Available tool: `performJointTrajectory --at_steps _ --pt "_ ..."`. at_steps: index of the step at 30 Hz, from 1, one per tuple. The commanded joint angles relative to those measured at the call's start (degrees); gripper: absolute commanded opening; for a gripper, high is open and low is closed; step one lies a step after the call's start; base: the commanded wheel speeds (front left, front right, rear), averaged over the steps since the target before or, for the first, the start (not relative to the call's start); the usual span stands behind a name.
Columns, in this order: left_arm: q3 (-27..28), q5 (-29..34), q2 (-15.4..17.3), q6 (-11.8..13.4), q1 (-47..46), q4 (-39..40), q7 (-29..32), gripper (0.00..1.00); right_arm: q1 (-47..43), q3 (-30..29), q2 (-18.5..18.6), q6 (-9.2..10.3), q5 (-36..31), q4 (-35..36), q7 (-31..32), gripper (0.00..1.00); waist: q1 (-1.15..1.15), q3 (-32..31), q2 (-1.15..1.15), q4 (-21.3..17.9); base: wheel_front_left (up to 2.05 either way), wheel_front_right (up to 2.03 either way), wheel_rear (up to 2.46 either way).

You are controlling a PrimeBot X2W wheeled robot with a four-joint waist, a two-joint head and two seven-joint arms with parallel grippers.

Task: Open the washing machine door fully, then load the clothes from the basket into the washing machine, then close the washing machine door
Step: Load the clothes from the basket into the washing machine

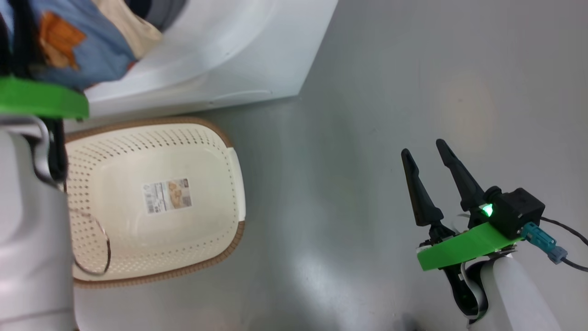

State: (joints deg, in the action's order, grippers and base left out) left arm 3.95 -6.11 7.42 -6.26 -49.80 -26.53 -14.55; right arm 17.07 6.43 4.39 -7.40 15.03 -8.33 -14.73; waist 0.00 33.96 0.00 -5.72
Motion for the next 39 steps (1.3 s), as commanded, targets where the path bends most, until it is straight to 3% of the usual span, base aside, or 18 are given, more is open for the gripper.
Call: performJointTrajectory --at_steps 1,11,18,23,34,39 --pt "1.19 0.36 3.26 -0.21 -3.11 -1.28 -0.4 0.0 0.05 1.47 -0.28 -0.09 0.47 1.35 -0.27 1.0 0.0 2.99 0.0 -1.35 0.0 0.0 0.0" --pt "0.45 -0.03 7.1 -0.46 -16.98 -12.27 3.37 0.0 0.43 2.89 -0.69 -0.09 1.02 1.21 -0.27 1.0 0.0 5.14 0.0 -2.52 0.0 0.0 0.0" --pt "-0.92 -0.58 7.57 -0.59 -24.18 -20.46 10.99 0.0 0.27 3.92 -0.78 -0.09 1.17 0.87 -0.27 1.0 0.0 6.87 0.0 -3.06 0.0 0.0 0.0" --pt "-1.46 -1.16 7.78 -0.67 -27.65 -23.87 12.96 0.0 0.13 4.42 -0.87 -0.09 1.3 0.95 -0.27 1.0 0.0 8.77 0.0 -3.37 0.0 0.0 0.0" --pt "-3.49 -0.03 8.47 -0.11 -34.52 -25.28 2.94 0.0 0.04 4.4 -1.06 -0.09 1.24 1.95 -0.27 1.0 0.0 13.7 0.0 -3.65 0.0 0.0 0.0" --pt "-4.93 1.34 9.18 -0.17 -36.29 -22.07 -0.27 0.0 0.07 5.19 -1.24 -0.09 1.51 2.06 -0.27 1.0 0.0 14.65 0.0 -3.88 0.0 0.0 0.0"
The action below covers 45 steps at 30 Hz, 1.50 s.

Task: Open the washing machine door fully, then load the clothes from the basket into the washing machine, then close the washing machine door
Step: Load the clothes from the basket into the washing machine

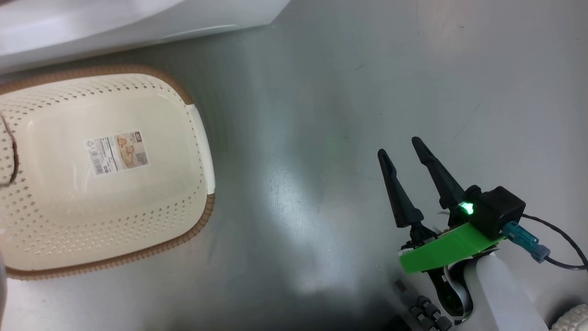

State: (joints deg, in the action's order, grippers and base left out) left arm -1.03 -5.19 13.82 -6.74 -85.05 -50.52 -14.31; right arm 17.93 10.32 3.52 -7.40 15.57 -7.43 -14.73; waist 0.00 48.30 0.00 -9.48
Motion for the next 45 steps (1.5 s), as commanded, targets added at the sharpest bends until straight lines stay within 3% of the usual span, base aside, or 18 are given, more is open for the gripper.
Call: performJointTrajectory --at_steps 1,6,9,14,20,22,23,30,45 --pt "-0.05 0.69 2.95 0.46 -1.32 3.9 -0.6 0.0 -0.64 1.4 -0.39 -0.09 1.04 1.17 -0.27 1.0 0.0 0.6 0.0 -0.18 0.0 0.0 0.0" --pt "0.47 1.56 3.55 0.88 1.22 16.75 -0.66 0.0 0.19 1.72 -0.47 -0.09 1.38 1.17 -0.27 1.0 0.0 1.43 0.0 -0.66 0.0 0.0 0.0" --pt "0.88 1.42 3.52 0.86 2.79 18.61 -0.67 0.0 0.35 1.76 -0.5 -0.09 1.42 1.09 -0.27 1.0 0.0 1.45 0.0 -0.78 0.0 0.0 0.0" --pt "2.04 0.53 2.81 1.36 4.83 15.58 -0.68 0.0 0.36 1.68 -0.55 -0.09 1.47 0.71 -0.27 1.0 0.0 1.2 0.0 -0.79 0.0 0.0 0.0" --pt "2.77 -0.88 2.25 1.93 3.41 5.15 -0.67 0.0 0.21 1.49 -0.58 -0.09 1.47 0.15 -0.27 1.0 0.0 0.34 0.0 -0.54 0.0 0.0 0.0" --pt "2.51 -0.87 2.22 2.07 2.63 2.46 -0.56 0.45 0.23 1.46 -0.59 -0.09 1.44 -0.05 -0.27 1.0 0.0 -0.12 0.0 -0.42 0.0 0.0 0.0" --pt "2.59 -1.1 2.06 2.2 2.29 1.18 -0.51 1.0 0.22 1.46 -0.59 -0.09 1.44 -0.12 -0.27 1.0 0.0 -0.4 0.0 -0.36 0.0 0.0 0.0" --pt "2.13 -1.61 1.78 2.34 1.22 -4.83 -0.59 1.0 0.29 1.49 -0.61 -0.09 1.4 -0.62 -0.27 1.0 0.0 -2.82 0.0 -0.04 0.0 0.0 0.0" --pt "2.19 -3.8 0.54 2.0 6.12 -8.23 -0.68 1.0 0.62 1.15 -0.61 -0.09 1.77 -2.36 -0.27 1.0 0.0 -9.69 0.0 1.2 0.0 0.0 0.0"
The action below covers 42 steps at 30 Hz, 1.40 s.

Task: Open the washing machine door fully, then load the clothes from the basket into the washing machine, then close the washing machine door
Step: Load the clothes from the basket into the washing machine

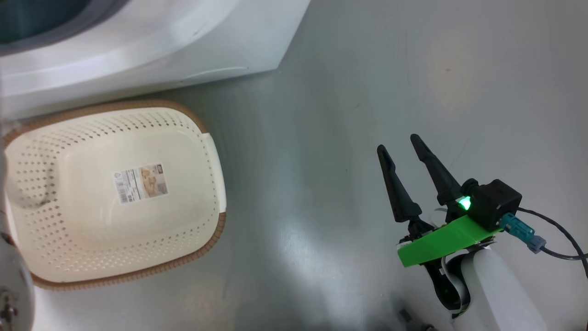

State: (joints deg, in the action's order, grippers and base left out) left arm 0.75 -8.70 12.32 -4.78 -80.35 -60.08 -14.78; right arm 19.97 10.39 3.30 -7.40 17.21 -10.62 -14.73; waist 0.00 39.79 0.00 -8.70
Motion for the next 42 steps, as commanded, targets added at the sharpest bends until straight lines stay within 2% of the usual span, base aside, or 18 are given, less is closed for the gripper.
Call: performJointTrajectory --at_steps 1,11,20,42 --pt "0.43 -0.43 1.87 0.0 2.1 1.56 -0.21 1.0 -1.39 0.96 -0.37 -0.09 0.12 0.74 -0.27 1.0 0.0 -1.58 0.0 0.56 0.0 0.0 0.0" --pt "1.43 -1.87 0.11 -0.31 9.64 5.71 -0.21 1.0 -1.61 0.28 -0.08 -0.09 -0.16 0.11 -0.27 1.0 0.0 -5.22 0.0 1.95 0.0 0.0 0.0" --pt "3.42 -3.15 -1.49 -0.78 21.26 12.97 -0.21 1.0 -2.68 -0.02 0.2 -0.09 -0.09 -0.72 -0.27 1.0 0.0 -10.04 0.0 2.83 0.0 0.0 0.0" --pt "8.22 0.15 -6.86 -1.14 54.17 39.55 -0.21 1.0 -8.41 -0.69 0.41 -0.09 -0.12 -3.07 -0.27 1.0 0.0 -24.17 0.0 4.43 0.0 0.0 0.0"
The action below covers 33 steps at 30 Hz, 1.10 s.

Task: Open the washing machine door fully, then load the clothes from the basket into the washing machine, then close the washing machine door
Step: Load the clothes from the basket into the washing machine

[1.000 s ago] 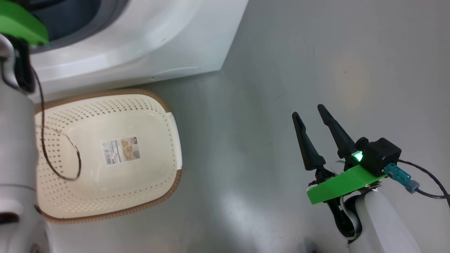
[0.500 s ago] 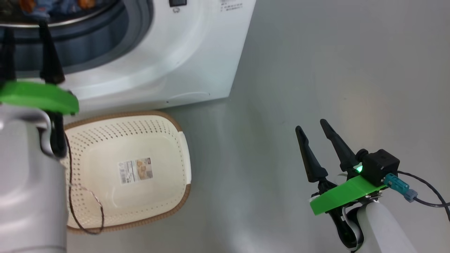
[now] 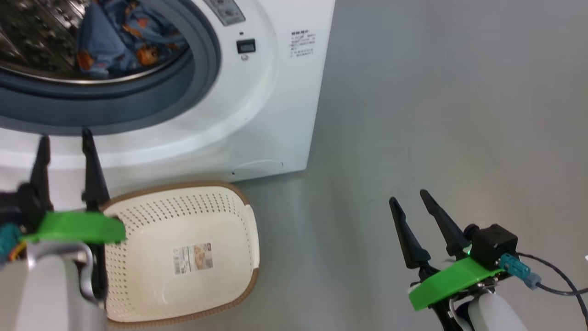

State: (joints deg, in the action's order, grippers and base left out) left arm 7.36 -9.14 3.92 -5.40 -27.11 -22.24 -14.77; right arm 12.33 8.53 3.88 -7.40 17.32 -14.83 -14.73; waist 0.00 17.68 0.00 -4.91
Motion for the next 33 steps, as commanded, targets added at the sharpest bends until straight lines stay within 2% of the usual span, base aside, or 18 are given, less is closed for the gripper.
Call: performJointTrajectory --at_steps 1,14,26,33 --pt "1.39 0.98 1.33 -0.58 2.43 2.57 -0.23 1.0 -1.15 1.01 -0.18 -0.09 -0.25 1.13 -0.27 1.0 0.0 -2.59 0.0 0.77 0.0 0.0 0.0" --pt "0.92 0.68 -0.65 -0.73 17.99 11.53 -0.23 1.0 -4.91 0.46 -0.39 -0.09 -0.71 1.38 -0.27 1.0 0.0 -8.94 0.0 1.43 0.0 0.0 0.0" --pt "-0.21 -1.14 -1.02 2.2 31.77 17.5 -0.23 1.0 -7.89 0.25 -0.33 -0.09 -0.91 0.94 -0.27 1.0 0.0 -15.33 0.0 1.29 0.0 0.0 0.0" --pt "-2.41 -1.86 -1.03 4.02 36.25 19.38 -0.23 1.0 -9.48 0.14 -0.08 -0.09 -1.82 1.5 -0.27 1.0 0.0 -16.99 0.0 1.65 0.0 0.0 0.0"
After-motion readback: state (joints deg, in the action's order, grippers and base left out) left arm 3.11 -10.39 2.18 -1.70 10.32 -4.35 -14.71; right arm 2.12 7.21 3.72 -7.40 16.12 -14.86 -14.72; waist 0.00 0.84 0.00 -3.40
